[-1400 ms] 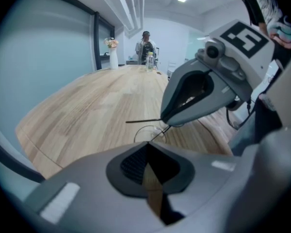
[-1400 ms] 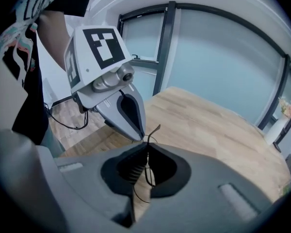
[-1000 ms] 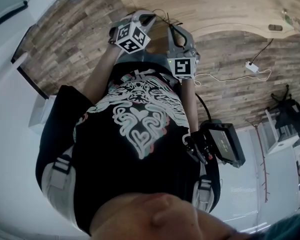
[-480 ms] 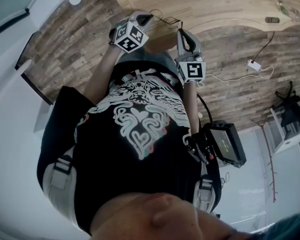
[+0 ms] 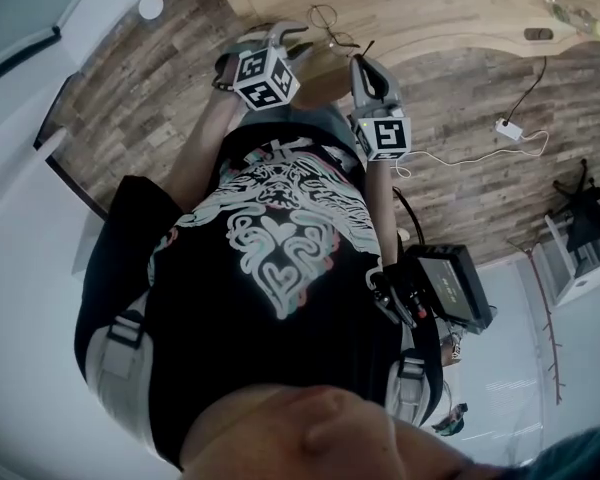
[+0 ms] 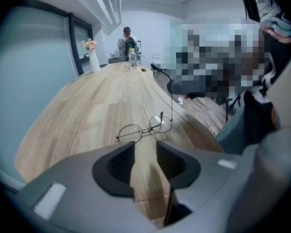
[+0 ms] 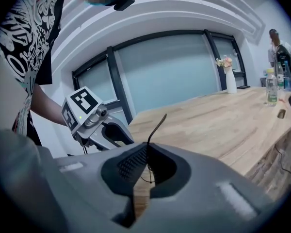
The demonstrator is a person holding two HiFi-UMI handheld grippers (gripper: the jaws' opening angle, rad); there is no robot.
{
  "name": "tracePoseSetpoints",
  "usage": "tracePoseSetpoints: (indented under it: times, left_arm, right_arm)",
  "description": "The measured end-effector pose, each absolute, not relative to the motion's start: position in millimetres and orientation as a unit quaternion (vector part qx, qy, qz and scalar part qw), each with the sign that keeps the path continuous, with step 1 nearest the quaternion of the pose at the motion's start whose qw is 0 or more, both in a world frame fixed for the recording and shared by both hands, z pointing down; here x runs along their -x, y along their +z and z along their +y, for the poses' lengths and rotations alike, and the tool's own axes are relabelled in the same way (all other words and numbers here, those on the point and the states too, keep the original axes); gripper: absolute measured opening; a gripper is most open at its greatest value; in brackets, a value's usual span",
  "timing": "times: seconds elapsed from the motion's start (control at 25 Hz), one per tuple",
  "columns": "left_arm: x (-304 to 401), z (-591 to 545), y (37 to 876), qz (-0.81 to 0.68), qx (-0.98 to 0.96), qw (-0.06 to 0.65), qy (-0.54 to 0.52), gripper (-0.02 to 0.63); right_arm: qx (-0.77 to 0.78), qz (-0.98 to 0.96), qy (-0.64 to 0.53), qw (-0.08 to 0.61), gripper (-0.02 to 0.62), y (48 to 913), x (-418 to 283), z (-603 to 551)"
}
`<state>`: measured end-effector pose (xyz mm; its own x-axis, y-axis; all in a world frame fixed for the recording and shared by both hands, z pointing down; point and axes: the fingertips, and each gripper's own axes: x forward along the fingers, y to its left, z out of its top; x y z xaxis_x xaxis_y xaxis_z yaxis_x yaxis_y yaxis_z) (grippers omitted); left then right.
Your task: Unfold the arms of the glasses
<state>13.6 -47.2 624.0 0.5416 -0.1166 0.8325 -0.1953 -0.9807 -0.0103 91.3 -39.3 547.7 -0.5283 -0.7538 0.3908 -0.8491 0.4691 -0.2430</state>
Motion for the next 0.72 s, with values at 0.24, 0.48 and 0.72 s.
tracePoseSetpoints:
  times: [0.24, 0.48, 0.72]
  left_arm:
    - [-43.3, -53.4, 615.4, -0.015, -0.881, -0.040, 0.471, 0.107]
    - [-47.1, -46.0, 641.7, 0.125, -0.835, -0.145, 0.516, 0.107]
    - [-45.8, -51.1, 651.2, 0.206, -0.783, -0.243, 0.535, 0.107]
  right_arm:
    - [-0.457, -0.858, 0.197, 0.127, 0.003, 548.1, -81.6, -39.7]
    - [-0.448, -0.863, 0.194, 0.133, 0.003, 551.2, -72.4, -37.5]
    - [-0.440, -0.866, 0.190, 0.141, 0.003, 553.7, -65.9, -35.9]
